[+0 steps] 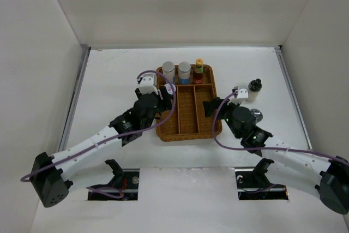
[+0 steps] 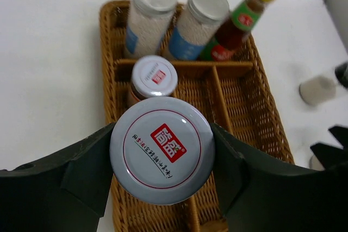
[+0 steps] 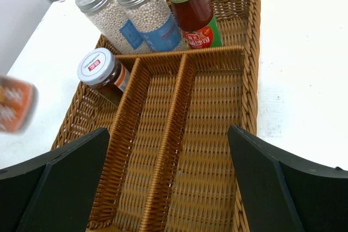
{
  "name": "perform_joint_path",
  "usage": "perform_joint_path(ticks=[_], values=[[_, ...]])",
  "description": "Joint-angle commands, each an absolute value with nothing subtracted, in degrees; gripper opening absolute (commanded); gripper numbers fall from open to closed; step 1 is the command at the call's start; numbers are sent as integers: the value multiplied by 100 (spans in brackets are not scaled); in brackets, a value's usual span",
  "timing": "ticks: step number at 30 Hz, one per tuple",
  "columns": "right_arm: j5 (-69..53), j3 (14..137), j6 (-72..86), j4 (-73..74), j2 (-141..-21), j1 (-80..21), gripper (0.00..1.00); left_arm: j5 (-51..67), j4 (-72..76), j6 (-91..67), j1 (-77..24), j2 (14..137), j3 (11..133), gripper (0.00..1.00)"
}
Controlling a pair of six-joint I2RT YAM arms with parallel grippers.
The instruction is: Organize the condiment bottles
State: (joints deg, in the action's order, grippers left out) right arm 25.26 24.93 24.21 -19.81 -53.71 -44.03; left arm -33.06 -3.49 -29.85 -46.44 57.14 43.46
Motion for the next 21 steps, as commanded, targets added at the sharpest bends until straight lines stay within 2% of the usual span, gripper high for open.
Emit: perform_joint_path(ticks=[1, 7, 10, 11, 13, 16, 17, 19, 20, 21], values=[[2619, 2707, 2391, -2268, -5335, -4478, 97, -3603, 61, -3041, -4961, 6019, 4403, 36], [2637, 2646, 2399, -2320, -5291, -4408, 94, -3603, 413, -2927, -5014, 6793, 4298, 36], [2751, 2593, 2382, -2382, -5116, -4416, 86, -3639, 614, -2804, -5005, 7057, 4149, 36], [2768, 2593, 2399, -2347, -5046, -4408, 81, -3604, 720, -2786, -4979, 7127, 4070, 37], [2786, 2628, 2373, -2294, -4914, -4390, 60, -3472, 939, -2751, -4952, 7259, 3947, 38], [2909, 2908, 2303, -1856, -4746, -4320, 34, -3270, 1230, -2733, -4979, 7418, 3780, 40], [3014, 3040, 2242, -1637, -4720, -4276, 30, -3226, 1291, -2742, -4979, 7461, 3727, 40], [3382, 3286, 2189, -1102, -4693, -4171, 31, -3182, 1362, -2768, -4979, 7506, 3604, 43], [3619, 3392, 2171, -794, -4667, -4127, 36, -3173, 1388, -2777, -4979, 7506, 3551, 45], [3900, 3471, 2188, -478, -4615, -4091, 45, -3173, 1415, -2795, -4988, 7506, 3499, 48]])
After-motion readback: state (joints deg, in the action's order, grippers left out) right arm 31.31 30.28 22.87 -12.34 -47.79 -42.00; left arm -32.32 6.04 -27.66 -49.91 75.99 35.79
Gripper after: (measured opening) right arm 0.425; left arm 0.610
